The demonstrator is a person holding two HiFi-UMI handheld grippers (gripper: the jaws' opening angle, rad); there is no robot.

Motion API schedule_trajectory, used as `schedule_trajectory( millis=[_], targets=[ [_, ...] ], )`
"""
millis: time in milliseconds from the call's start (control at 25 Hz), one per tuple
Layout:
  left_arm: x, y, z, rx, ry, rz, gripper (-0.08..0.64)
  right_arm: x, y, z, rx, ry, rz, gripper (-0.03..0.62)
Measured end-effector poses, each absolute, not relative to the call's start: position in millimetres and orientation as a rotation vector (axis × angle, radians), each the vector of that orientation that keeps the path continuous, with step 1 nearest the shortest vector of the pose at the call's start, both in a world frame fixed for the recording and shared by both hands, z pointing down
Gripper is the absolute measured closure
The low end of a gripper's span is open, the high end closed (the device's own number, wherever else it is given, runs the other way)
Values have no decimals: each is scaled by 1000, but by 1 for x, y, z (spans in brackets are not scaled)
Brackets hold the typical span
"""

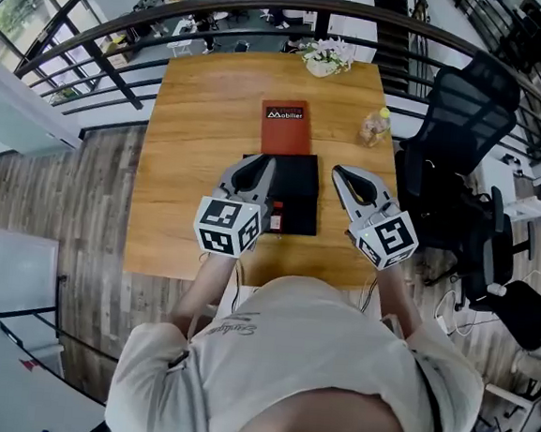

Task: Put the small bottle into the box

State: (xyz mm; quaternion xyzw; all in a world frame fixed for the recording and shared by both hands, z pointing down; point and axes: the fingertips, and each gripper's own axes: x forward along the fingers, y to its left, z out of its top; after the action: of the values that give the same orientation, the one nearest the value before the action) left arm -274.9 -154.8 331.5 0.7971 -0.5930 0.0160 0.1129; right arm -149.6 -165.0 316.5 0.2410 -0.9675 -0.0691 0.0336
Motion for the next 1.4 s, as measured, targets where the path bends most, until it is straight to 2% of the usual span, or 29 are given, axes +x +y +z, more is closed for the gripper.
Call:
schedule_trajectory(
  millis=[280, 520, 1400],
  targets=[
    [-289, -147, 341, 2299, -1854, 108, 517, -146, -168, 311, 826, -2999, -205, 598],
    [-275, -139, 351, 2266, -1710, 27, 517, -143, -170, 323, 820, -2999, -114, 598],
    [-285, -139, 370, 2246, -1671, 49, 517, -139, -160, 338, 859, -2983, -88, 598]
  ],
)
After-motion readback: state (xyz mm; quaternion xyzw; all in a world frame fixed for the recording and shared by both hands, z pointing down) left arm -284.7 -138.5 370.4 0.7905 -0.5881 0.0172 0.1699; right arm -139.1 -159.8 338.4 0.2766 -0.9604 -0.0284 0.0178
